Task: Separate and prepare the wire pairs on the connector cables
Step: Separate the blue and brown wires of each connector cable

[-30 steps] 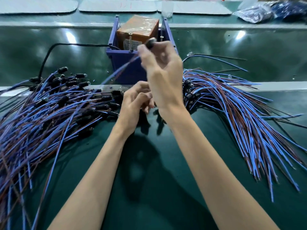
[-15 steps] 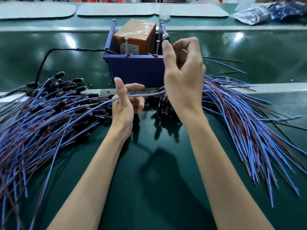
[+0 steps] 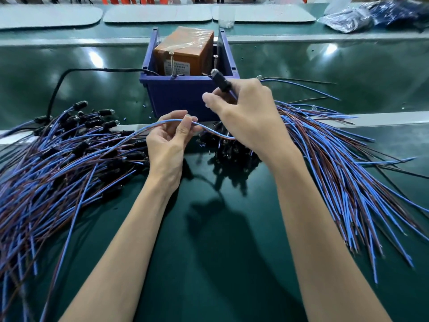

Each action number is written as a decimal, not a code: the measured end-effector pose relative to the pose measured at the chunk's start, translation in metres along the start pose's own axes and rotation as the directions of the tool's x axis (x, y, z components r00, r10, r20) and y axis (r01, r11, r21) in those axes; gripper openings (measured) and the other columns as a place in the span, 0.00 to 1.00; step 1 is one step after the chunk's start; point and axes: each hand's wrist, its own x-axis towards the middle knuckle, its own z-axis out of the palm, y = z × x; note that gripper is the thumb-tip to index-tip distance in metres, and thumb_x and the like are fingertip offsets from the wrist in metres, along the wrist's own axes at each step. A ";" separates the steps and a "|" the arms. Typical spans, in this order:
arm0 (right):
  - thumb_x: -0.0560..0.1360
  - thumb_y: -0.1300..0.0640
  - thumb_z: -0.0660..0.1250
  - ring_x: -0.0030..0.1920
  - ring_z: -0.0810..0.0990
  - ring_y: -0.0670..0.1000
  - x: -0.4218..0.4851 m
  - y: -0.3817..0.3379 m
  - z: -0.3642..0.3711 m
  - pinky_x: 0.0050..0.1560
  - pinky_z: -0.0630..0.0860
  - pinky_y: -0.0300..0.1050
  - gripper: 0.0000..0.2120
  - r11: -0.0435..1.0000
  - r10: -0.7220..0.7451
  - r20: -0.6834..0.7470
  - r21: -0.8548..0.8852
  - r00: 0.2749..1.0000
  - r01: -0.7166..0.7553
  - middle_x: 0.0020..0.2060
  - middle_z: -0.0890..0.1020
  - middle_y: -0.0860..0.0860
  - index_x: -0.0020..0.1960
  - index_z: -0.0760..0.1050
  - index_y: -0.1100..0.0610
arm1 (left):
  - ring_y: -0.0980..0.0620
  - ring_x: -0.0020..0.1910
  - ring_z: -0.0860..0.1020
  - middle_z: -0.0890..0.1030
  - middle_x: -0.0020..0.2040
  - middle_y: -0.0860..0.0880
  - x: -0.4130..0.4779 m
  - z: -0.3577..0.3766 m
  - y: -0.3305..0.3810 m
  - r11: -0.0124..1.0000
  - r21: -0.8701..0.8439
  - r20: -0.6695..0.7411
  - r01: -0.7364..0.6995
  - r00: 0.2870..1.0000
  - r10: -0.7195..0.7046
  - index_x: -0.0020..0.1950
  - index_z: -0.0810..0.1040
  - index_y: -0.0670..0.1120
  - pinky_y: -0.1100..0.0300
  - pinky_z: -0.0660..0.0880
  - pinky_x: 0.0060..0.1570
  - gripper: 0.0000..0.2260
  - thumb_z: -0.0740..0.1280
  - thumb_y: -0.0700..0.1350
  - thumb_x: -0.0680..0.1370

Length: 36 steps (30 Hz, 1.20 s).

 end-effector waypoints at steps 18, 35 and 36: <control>0.75 0.60 0.70 0.24 0.79 0.45 0.000 0.003 0.006 0.30 0.76 0.35 0.04 0.990 0.023 0.101 0.137 0.995 -0.037 0.26 0.79 0.47 0.44 0.83 0.60 | 0.61 0.30 0.69 0.74 0.28 0.56 -0.011 0.001 -0.002 0.976 0.213 0.361 -0.039 0.932 -0.042 0.36 0.84 0.52 0.72 0.67 0.32 0.15 0.61 0.45 0.78; 0.74 0.63 0.57 0.20 0.77 0.44 0.003 0.008 0.004 0.22 0.67 0.30 0.05 0.958 0.195 0.002 0.212 0.981 -0.191 0.26 0.83 0.51 0.42 0.70 0.56 | 0.57 0.22 0.69 0.78 0.28 0.53 -0.003 -0.002 -0.001 0.976 0.212 0.084 -0.058 0.996 0.041 0.51 0.75 0.47 0.67 0.67 0.25 0.05 0.60 0.39 0.81; 0.74 0.63 0.57 0.19 0.77 0.45 0.004 0.010 0.003 0.21 0.66 0.30 0.05 0.960 0.202 0.002 0.197 0.979 -0.199 0.25 0.82 0.50 0.43 0.71 0.58 | 0.57 0.22 0.68 0.77 0.27 0.53 -0.002 -0.002 -0.001 0.975 0.215 0.056 -0.052 0.998 0.041 0.52 0.74 0.47 0.67 0.66 0.24 0.07 0.58 0.38 0.82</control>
